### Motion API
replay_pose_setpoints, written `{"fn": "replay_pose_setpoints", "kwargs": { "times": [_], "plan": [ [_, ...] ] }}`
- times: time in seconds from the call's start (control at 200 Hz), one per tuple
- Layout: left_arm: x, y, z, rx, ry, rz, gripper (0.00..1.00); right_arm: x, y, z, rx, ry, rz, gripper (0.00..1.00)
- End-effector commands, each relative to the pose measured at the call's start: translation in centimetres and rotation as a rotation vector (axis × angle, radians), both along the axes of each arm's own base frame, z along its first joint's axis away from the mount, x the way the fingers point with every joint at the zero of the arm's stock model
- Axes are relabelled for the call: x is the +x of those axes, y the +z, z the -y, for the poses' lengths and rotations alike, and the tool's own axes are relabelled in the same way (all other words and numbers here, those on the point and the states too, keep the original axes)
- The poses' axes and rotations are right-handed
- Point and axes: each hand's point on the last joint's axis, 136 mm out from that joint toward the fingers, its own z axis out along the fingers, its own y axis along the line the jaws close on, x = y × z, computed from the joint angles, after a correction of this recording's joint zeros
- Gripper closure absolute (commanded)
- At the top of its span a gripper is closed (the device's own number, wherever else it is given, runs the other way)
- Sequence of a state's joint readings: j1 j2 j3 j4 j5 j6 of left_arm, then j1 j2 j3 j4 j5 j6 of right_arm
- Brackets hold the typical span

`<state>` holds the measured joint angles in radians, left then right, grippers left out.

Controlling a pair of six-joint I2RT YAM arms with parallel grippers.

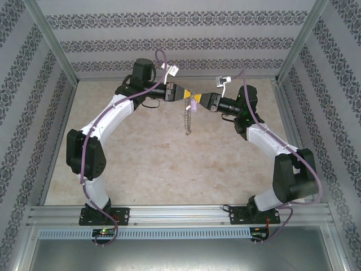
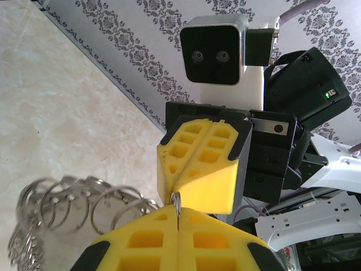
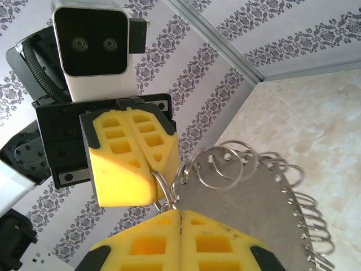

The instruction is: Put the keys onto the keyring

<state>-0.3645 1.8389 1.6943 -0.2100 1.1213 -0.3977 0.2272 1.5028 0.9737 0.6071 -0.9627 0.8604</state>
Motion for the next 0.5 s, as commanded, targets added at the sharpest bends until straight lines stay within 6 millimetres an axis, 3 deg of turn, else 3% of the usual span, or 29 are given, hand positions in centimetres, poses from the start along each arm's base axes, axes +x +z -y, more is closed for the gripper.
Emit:
{"fn": "replay_pose_setpoints", "kwargs": {
  "times": [0.0,0.27,0.495],
  "plan": [
    [-0.8,2.4,-0.7,-0.028,-0.007,0.079,1.0,-1.0,1.7,-0.5,0.006,0.047,0.077,1.0],
    [-0.9,2.7,-0.8,-0.029,-0.004,0.086,1.0,-2.0,0.5,-0.9,-0.005,0.1,0.047,1.0],
    [-0.9,2.7,-0.8,-0.032,-0.002,0.084,1.0,-2.9,0.9,-2.0,-0.011,0.165,0.061,1.0]
  ]
}}
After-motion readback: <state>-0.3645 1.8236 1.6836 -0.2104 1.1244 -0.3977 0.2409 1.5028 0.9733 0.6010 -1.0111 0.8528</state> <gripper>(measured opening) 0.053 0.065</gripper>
